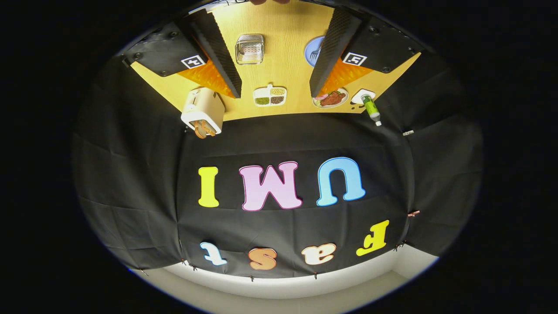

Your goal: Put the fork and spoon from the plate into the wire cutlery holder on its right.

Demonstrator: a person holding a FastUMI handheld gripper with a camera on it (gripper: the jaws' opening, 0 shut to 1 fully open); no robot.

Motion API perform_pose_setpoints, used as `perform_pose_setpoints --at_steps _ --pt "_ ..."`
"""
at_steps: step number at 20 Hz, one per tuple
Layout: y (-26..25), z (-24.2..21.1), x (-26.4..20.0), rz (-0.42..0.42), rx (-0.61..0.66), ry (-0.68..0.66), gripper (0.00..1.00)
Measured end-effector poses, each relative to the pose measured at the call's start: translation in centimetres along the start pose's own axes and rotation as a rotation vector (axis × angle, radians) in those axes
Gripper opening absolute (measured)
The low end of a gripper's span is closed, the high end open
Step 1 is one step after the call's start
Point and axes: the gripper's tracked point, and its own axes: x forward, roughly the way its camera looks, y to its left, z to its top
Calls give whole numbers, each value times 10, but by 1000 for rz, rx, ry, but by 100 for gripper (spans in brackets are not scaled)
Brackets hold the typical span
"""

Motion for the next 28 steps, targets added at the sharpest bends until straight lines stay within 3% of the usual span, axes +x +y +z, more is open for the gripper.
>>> perform_pose_setpoints --at_steps 5,16,20,28 --pt "2 -3 7 2 18 17 98" --pt "72 -26 61 126 -66 82 98" --pt "101 -61 83 183 -102 161 98" --pt "151 -174 119 273 -174 403 100"
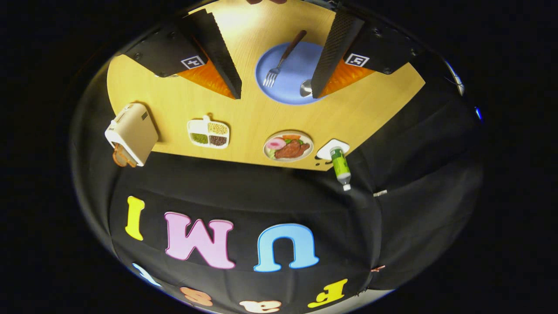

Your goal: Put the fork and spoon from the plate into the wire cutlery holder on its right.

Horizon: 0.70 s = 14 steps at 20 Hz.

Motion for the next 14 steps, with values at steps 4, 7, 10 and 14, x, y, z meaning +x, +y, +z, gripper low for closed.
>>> perform_pose_setpoints --at_steps 4,7,10,14 --pt "11 -52 36 20 -15 136 100" --pt "16 -87 57 32 -21 230 100" --pt "21 -106 72 48 -28 282 97" --pt "23 -129 84 38 -21 363 80"
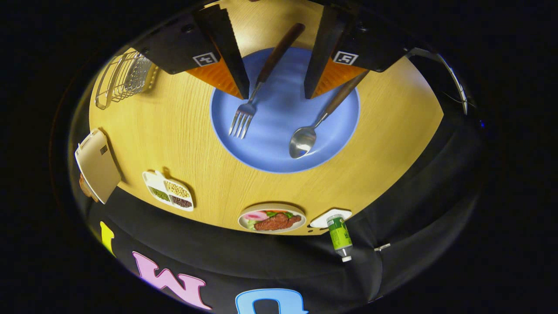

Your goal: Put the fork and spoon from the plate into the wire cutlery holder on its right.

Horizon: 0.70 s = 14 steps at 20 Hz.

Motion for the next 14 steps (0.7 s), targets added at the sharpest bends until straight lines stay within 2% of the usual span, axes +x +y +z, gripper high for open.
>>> perform_pose_setpoints --at_steps 3,6,7,8,9,10,14 --pt "-5 -10 7 -21 22 40 71" --pt "-7 -14 13 -24 33 68 41" --pt "-9 -14 12 -31 35 80 41" --pt "-12 -15 14 -37 35 81 36" --pt "-14 -14 14 -35 45 89 29" --pt "-11 -14 17 0 62 96 16" --pt "-12 -16 7 93 137 150 8"
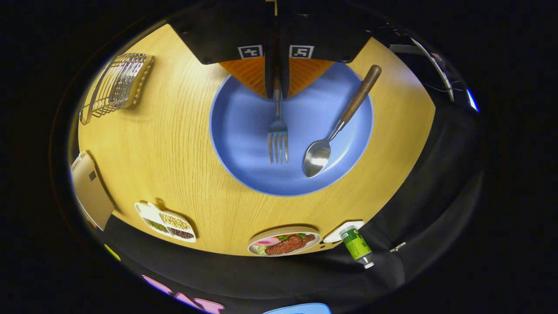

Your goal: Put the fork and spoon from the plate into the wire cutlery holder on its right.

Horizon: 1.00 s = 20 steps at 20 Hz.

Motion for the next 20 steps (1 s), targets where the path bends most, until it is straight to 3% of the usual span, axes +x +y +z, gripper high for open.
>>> perform_pose_setpoints --at_steps 4,9,14,20 --pt "-13 13 -39 27 2 -8 7" --pt "-54 23 -127 44 -83 -10 7" --pt "-130 -5 -188 -2 -177 117 7" --pt "-193 -30 -206 -59 -221 276 7"
